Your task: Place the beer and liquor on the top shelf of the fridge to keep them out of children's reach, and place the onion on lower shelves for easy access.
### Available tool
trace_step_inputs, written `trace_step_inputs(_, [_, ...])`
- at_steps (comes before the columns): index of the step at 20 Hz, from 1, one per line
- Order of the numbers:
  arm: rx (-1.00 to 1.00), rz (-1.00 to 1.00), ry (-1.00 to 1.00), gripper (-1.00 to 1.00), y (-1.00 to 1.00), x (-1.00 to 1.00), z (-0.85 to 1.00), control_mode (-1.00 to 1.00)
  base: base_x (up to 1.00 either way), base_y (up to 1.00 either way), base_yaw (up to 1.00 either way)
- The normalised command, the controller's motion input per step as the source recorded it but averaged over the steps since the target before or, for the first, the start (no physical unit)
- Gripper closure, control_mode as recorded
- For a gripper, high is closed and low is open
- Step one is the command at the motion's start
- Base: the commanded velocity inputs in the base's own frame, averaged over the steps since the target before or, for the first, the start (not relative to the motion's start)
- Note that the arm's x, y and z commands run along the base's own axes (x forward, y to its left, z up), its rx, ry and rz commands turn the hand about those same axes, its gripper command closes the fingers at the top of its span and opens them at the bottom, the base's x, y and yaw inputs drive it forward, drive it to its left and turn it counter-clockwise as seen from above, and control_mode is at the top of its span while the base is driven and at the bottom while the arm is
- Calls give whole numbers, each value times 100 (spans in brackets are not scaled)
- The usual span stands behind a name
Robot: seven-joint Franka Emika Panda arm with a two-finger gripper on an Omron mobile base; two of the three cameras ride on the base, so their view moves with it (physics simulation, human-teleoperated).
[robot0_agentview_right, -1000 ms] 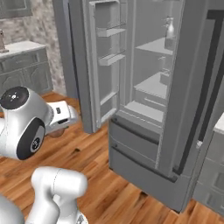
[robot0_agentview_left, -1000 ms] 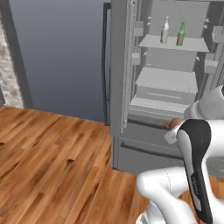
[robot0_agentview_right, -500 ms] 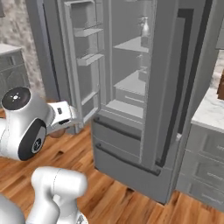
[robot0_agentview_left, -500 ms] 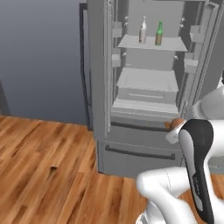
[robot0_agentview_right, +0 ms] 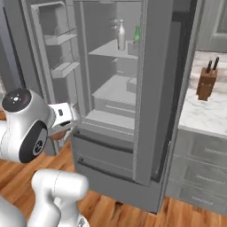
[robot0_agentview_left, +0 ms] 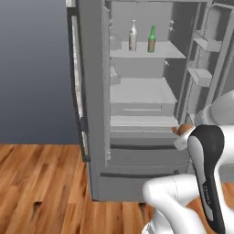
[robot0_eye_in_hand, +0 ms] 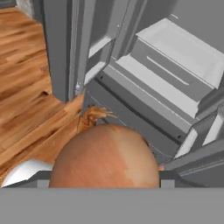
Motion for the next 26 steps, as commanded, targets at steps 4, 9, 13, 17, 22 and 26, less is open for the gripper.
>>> trace_step_inputs(4, [0, 0, 0, 100, 0, 0, 0, 100, 77, 39, -33])
trace_step_inputs(9, [0, 0, 0, 100, 0, 0, 0, 100, 75, 28, -32])
trace_step_inputs(13, [0, 0, 0, 100, 0, 0, 0, 100, 74, 27, -31])
trace_step_inputs(17, [0, 0, 0, 100, 0, 0, 0, 100, 69, 31, -28])
trace_step_inputs(22, [0, -10, -8, 100, 15, 43, -8, -100, 27, 12, -9])
trace_step_inputs(26, [1, -8, -5, 100, 4, 70, -30, -100, 0, 0, 0])
